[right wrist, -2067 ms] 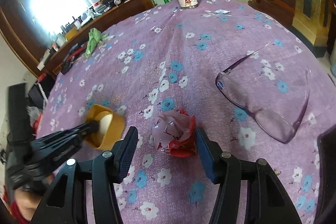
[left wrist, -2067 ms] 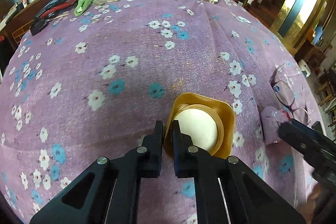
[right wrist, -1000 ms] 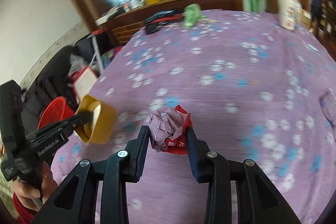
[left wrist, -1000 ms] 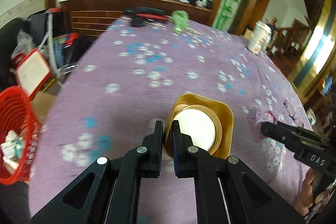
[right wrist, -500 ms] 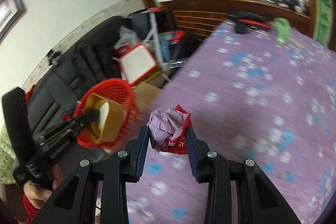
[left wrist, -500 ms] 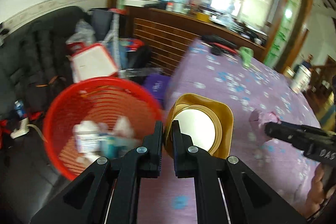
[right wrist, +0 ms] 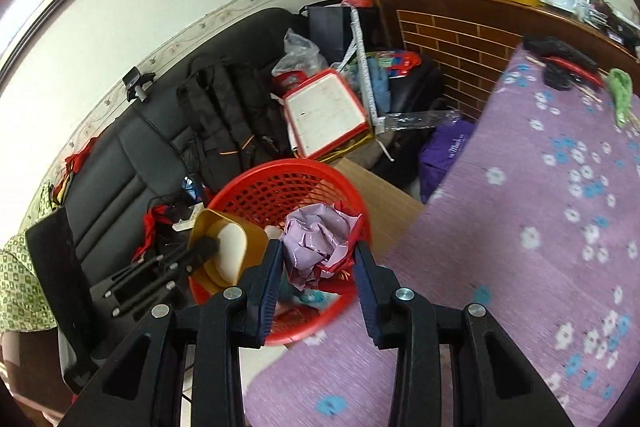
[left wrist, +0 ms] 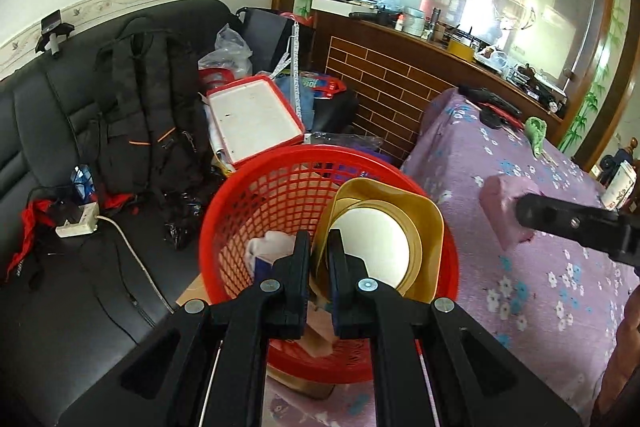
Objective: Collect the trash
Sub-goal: 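Open both grippers over the red wastebasket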
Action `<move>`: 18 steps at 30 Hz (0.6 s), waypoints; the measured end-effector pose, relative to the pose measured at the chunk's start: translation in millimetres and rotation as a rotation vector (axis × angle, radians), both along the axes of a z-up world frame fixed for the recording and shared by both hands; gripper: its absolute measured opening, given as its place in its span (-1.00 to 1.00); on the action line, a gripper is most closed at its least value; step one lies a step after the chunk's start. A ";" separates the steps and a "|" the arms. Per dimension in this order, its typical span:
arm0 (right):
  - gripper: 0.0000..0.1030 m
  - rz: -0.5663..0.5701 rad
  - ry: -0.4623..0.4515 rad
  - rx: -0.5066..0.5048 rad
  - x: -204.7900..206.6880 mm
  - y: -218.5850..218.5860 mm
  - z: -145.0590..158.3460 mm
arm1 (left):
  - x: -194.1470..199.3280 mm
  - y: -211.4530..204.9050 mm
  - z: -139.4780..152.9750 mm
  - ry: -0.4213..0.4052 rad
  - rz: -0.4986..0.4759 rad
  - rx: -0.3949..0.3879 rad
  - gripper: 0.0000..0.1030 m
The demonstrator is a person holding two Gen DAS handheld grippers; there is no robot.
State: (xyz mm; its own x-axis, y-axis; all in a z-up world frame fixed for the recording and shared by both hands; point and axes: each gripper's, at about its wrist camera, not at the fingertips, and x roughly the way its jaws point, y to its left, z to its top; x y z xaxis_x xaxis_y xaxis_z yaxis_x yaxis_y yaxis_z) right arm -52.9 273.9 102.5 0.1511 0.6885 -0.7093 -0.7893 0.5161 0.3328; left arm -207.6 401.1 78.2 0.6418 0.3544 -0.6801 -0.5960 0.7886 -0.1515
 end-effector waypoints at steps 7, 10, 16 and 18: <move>0.08 0.019 0.002 0.026 2.1 26.3 -3.2 | -9.4 10.7 -1.6 -0.001 0.062 0.014 -0.42; 0.09 0.021 -0.003 0.038 3.5 18.5 -0.6 | -14.5 8.5 0.8 -0.015 0.076 0.033 -0.05; 0.26 -0.017 -0.046 0.050 -3.5 -15.9 5.9 | -20.9 -5.7 9.6 -0.034 0.112 0.087 0.33; 0.37 -0.036 -0.066 0.052 -6.5 -32.2 7.6 | -25.5 -15.4 14.1 -0.043 0.151 0.137 0.51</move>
State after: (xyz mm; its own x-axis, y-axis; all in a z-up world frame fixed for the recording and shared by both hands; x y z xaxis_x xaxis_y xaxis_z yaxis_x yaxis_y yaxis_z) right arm -59.4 241.7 110.0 0.2214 0.7172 -0.6608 -0.7917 0.5279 0.3077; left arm -233.1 385.7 92.3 0.6020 0.5356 -0.5923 -0.7040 0.7060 -0.0771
